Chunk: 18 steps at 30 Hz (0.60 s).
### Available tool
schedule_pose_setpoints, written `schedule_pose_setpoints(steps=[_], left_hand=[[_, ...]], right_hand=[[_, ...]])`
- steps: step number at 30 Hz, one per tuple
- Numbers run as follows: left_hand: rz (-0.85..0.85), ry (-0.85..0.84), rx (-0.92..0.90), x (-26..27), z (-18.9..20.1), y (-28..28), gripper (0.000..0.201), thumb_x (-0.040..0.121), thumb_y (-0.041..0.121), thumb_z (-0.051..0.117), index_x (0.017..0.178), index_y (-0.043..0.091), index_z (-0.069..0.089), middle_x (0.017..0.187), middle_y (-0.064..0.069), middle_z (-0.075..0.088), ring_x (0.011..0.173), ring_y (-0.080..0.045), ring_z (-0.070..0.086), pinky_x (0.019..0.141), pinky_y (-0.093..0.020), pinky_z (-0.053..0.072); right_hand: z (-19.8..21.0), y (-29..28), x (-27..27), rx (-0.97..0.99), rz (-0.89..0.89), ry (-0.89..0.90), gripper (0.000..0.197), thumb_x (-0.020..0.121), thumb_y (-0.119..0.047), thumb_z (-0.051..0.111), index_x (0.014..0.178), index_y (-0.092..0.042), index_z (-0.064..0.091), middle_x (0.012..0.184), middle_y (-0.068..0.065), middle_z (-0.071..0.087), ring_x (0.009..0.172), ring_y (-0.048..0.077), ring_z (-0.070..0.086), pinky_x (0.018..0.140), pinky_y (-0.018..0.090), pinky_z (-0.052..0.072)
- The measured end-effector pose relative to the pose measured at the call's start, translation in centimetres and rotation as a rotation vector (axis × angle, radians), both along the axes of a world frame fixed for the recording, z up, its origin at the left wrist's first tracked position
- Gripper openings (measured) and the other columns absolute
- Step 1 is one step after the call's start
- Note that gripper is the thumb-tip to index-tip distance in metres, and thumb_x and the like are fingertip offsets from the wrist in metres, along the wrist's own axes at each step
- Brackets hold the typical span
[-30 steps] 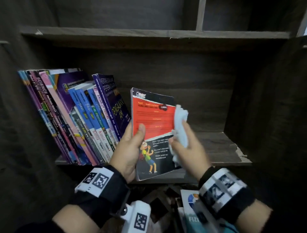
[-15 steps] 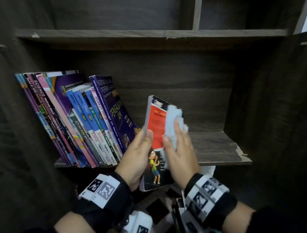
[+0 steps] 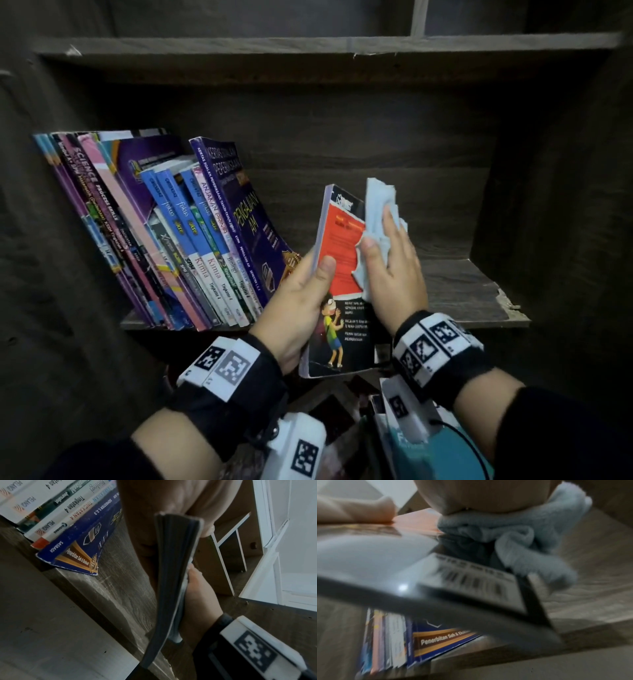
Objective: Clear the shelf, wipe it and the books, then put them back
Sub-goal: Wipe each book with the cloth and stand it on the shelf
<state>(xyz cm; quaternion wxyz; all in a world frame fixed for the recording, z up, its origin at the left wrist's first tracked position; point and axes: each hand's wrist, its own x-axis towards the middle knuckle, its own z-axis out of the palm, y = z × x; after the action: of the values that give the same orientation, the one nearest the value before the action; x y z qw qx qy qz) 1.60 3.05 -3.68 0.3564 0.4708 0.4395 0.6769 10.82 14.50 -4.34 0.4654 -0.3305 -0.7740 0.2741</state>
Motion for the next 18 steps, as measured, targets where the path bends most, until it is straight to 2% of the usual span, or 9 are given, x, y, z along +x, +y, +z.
schedule_pose_setpoints(steps=[2, 4, 6, 7, 9, 12, 13, 16, 18], left_hand=[[0.042, -0.013, 0.035, -0.3, 0.3, 0.1, 0.049, 0.087, 0.039, 0.045, 0.132, 0.021, 0.05, 0.116, -0.009, 0.069, 0.102, -0.022, 0.067, 0.087, -0.033, 0.056], [0.082, -0.074, 0.067, -0.8, 0.8, 0.2, 0.049, 0.086, 0.04, 0.044, 0.131, 0.021, 0.05, 0.114, -0.012, 0.069, 0.1, -0.024, 0.068, 0.085, -0.036, 0.057], [0.136, -0.124, 0.099, -1.5, 1.1, 0.2, 0.045, 0.089, 0.04, 0.042, 0.128, 0.02, 0.051, 0.115, -0.013, 0.069, 0.103, -0.027, 0.067, 0.086, -0.04, 0.057], [0.17, -0.145, 0.112, -2.0, 1.2, 0.2, 0.041, 0.091, 0.039, 0.042, 0.125, 0.02, 0.052, 0.115, -0.013, 0.069, 0.105, -0.029, 0.066, 0.088, -0.044, 0.055], [0.243, -0.18, 0.126, -3.0, 1.4, 0.1, 0.032, 0.097, 0.037, 0.039, 0.12, 0.021, 0.055, 0.115, -0.015, 0.068, 0.106, -0.032, 0.065, 0.092, -0.049, 0.053], [0.309, -0.133, 0.128, -4.3, 1.5, -0.1, 0.031, 0.099, 0.034, 0.039, 0.121, 0.02, 0.055, 0.117, -0.012, 0.068, 0.106, -0.027, 0.066, 0.094, -0.047, 0.052], [0.33, -0.095, 0.129, -4.7, 1.5, -0.1, 0.033, 0.098, 0.035, 0.04, 0.123, 0.019, 0.055, 0.12, -0.011, 0.067, 0.11, -0.026, 0.064, 0.098, -0.047, 0.05], [0.375, -0.027, 0.125, -5.3, 1.2, -0.1, 0.043, 0.092, 0.042, 0.045, 0.126, 0.017, 0.054, 0.123, -0.009, 0.066, 0.115, -0.026, 0.062, 0.104, -0.049, 0.044], [0.419, 0.034, 0.121, -5.6, 0.8, 0.1, 0.046, 0.089, 0.048, 0.045, 0.122, 0.017, 0.056, 0.121, -0.007, 0.067, 0.113, -0.023, 0.063, 0.104, -0.048, 0.045]], right_hand=[[0.1, 0.4, -0.2, -0.158, -0.013, 0.023, 0.058, 0.095, -0.057, 0.036, 0.148, -0.048, 0.013, 0.156, -0.004, 0.027, 0.142, 0.018, 0.027, 0.112, 0.042, 0.027], [-0.2, 0.6, -0.3, -0.313, 0.032, 0.168, 0.051, 0.095, -0.05, 0.047, 0.143, -0.044, 0.032, 0.134, -0.007, 0.053, 0.125, 0.017, 0.049, 0.1, 0.035, 0.04], [-0.7, 0.8, -0.7, -0.475, 0.132, 0.314, 0.035, 0.093, -0.042, 0.055, 0.127, -0.03, 0.056, 0.108, -0.012, 0.067, 0.106, 0.013, 0.063, 0.087, 0.03, 0.047], [-1.0, 0.8, -0.9, -0.547, 0.201, 0.343, 0.032, 0.093, -0.039, 0.058, 0.12, -0.023, 0.062, 0.105, -0.009, 0.07, 0.1, 0.011, 0.066, 0.084, 0.027, 0.049], [-1.7, 1.1, -1.1, -0.671, 0.335, 0.328, 0.033, 0.09, -0.038, 0.062, 0.116, -0.017, 0.066, 0.106, -0.002, 0.072, 0.097, 0.012, 0.069, 0.085, 0.028, 0.053], [-1.6, 1.3, -0.8, -0.877, 0.493, 0.331, 0.044, 0.079, -0.043, 0.073, 0.113, -0.015, 0.068, 0.114, 0.017, 0.068, 0.101, 0.035, 0.065, 0.089, 0.052, 0.05], [-1.2, 1.3, -0.5, -0.936, 0.521, 0.344, 0.047, 0.076, -0.042, 0.075, 0.113, -0.014, 0.068, 0.116, 0.021, 0.065, 0.099, 0.038, 0.062, 0.087, 0.054, 0.049], [-0.1, 1.2, 0.5, -1.031, 0.599, 0.36, 0.05, 0.077, -0.036, 0.07, 0.116, -0.006, 0.066, 0.122, 0.025, 0.061, 0.097, 0.035, 0.059, 0.082, 0.042, 0.05], [0.6, 1.1, 1.4, -1.061, 0.682, 0.315, 0.035, 0.077, -0.034, 0.067, 0.098, -0.007, 0.072, 0.101, 0.019, 0.068, 0.083, 0.03, 0.064, 0.077, 0.036, 0.052]])
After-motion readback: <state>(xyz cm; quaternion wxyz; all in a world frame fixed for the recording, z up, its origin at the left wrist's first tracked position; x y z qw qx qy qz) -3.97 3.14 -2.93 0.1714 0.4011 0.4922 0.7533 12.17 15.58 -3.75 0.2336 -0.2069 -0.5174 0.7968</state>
